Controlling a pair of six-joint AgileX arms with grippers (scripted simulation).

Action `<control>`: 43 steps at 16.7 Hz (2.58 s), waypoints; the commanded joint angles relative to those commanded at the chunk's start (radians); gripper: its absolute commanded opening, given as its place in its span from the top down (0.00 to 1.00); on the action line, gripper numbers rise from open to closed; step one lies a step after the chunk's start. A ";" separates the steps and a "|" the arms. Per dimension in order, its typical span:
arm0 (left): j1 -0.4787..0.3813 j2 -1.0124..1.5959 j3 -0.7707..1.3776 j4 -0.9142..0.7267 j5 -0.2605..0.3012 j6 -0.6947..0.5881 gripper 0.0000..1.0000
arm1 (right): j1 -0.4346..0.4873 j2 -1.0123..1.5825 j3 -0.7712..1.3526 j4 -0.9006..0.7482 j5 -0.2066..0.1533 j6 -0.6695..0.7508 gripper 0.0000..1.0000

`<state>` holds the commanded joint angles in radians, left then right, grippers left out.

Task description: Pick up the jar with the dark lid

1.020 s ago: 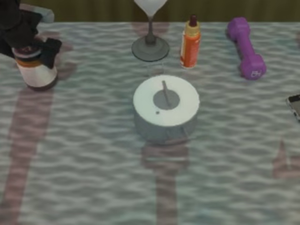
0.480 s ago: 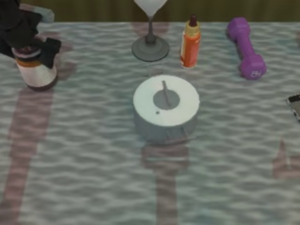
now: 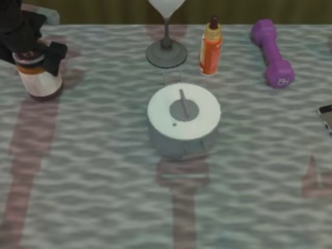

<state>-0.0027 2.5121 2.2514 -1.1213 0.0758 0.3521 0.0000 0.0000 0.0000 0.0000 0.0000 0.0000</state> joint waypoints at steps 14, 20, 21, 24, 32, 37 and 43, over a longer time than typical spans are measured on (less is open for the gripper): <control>0.027 -0.487 -0.428 -0.058 -0.004 0.004 1.00 | 0.000 0.000 0.000 0.000 0.000 0.000 0.00; -0.014 -0.487 -0.448 -0.033 -0.021 -0.064 1.00 | 0.000 0.000 0.000 0.000 0.000 0.000 0.00; -0.035 -0.487 -0.461 -0.021 -0.030 -0.105 1.00 | 0.000 0.000 0.000 0.000 0.000 0.000 0.00; -0.117 -0.491 -0.516 0.025 -0.063 -0.263 1.00 | 0.000 0.000 0.000 0.000 0.000 0.000 0.00; -0.310 -0.505 -0.651 0.143 -0.147 -0.643 1.00 | 0.000 0.000 0.000 0.000 0.000 0.000 0.00; -0.312 -0.502 -0.654 0.145 -0.149 -0.651 1.00 | 0.000 0.000 0.000 0.000 0.000 0.000 0.00; -0.311 -0.457 -0.723 0.265 -0.148 -0.646 1.00 | 0.000 0.000 0.000 0.000 0.000 0.000 0.00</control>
<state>-0.3142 2.0556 1.5283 -0.8568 -0.0722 -0.2937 0.0000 0.0000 0.0000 0.0000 0.0000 0.0000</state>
